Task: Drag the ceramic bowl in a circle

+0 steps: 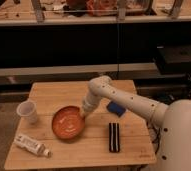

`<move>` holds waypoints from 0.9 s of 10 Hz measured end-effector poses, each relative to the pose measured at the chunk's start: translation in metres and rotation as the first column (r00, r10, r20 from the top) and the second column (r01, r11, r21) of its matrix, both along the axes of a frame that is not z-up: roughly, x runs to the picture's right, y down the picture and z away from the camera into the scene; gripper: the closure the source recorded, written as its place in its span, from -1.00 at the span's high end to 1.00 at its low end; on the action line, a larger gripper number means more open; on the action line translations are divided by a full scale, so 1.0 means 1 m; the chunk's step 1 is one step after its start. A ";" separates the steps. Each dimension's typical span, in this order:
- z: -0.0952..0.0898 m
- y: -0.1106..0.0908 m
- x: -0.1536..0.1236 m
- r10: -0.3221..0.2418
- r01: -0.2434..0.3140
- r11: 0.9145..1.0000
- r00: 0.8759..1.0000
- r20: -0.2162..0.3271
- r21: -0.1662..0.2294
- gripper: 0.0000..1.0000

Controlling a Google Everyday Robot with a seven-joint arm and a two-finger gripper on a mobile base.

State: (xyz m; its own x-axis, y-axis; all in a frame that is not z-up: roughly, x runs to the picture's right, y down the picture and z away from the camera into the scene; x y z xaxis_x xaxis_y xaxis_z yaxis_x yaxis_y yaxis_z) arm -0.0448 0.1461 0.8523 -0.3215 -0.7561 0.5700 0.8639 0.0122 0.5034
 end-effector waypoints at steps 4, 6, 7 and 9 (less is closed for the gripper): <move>-0.012 0.009 0.086 0.098 -0.097 0.995 0.988 -0.118 0.010 -1.00; -0.029 0.029 0.120 0.117 -0.118 0.993 0.979 -0.166 0.005 -1.00; -0.037 0.041 0.128 0.105 -0.108 0.994 0.979 -0.172 -0.007 -1.00; -0.057 0.069 0.128 0.054 -0.061 0.997 0.987 -0.154 -0.044 -1.00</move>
State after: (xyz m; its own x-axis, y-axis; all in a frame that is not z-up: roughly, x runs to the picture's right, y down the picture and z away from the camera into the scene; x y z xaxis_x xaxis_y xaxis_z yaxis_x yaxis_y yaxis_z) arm 0.0828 0.2155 0.7952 -0.1846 -0.7414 0.6452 0.9279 0.0849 0.3630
